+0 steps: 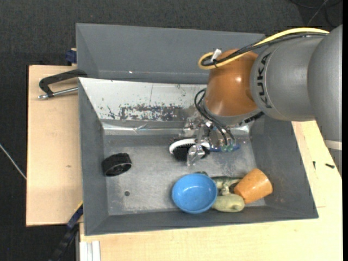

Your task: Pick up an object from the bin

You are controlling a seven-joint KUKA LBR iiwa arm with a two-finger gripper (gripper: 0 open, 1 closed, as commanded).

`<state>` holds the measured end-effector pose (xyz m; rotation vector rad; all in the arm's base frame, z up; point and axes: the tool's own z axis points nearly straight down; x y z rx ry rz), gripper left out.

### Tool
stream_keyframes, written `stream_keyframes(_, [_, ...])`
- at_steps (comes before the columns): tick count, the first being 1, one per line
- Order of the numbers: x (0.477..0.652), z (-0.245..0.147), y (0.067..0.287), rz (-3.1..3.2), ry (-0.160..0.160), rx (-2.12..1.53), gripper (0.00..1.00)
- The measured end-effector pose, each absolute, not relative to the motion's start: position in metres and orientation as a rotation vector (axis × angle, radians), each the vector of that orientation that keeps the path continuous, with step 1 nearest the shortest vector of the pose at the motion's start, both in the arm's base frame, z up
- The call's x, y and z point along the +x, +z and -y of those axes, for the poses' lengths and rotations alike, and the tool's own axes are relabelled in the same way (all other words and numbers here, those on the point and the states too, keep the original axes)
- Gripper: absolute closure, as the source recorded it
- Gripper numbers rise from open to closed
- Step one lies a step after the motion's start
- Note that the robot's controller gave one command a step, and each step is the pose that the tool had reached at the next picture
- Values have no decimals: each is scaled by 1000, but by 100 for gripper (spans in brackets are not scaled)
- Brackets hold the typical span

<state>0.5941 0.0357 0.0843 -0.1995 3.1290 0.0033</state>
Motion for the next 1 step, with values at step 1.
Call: stream_keyframes(1, [590,-32,232,-3116,1,-261,100])
